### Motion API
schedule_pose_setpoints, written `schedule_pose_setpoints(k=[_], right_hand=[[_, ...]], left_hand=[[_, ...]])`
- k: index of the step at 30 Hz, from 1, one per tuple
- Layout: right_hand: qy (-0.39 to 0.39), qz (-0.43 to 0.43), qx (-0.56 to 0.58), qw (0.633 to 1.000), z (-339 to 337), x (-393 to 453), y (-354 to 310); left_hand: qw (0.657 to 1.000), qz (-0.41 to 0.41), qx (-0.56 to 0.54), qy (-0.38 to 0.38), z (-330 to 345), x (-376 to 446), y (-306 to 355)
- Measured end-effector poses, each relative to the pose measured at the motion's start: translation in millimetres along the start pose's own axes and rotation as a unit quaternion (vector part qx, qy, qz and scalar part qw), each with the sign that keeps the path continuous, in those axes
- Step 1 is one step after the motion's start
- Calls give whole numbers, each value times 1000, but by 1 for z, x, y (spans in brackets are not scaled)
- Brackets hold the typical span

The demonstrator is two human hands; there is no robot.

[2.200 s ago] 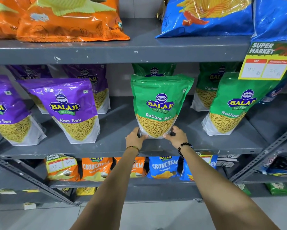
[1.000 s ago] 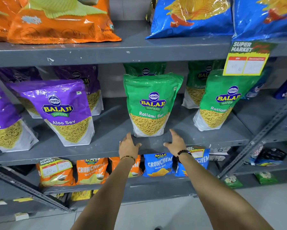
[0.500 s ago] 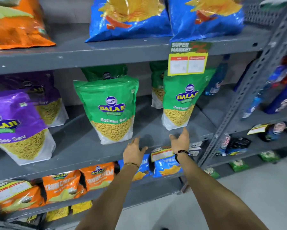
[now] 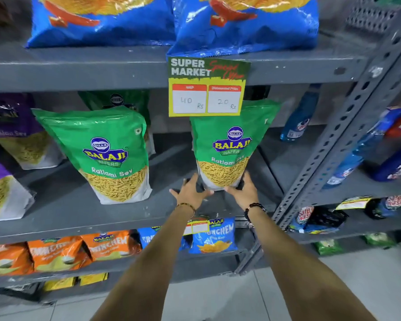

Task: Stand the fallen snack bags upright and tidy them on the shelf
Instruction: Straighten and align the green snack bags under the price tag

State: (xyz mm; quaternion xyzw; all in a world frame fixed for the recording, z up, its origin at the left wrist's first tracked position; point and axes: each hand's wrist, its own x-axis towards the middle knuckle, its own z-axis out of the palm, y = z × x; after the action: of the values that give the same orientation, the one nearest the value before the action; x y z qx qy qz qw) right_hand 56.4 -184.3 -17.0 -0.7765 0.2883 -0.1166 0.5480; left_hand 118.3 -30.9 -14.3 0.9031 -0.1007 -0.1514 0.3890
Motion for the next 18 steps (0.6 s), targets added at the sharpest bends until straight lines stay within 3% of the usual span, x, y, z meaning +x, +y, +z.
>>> schedule_pose_setpoints(k=[18], right_hand=[[43,-17,-33,998,-1,-12,-4]], left_hand=[[1000,7,-25,7,-5,-6,0]])
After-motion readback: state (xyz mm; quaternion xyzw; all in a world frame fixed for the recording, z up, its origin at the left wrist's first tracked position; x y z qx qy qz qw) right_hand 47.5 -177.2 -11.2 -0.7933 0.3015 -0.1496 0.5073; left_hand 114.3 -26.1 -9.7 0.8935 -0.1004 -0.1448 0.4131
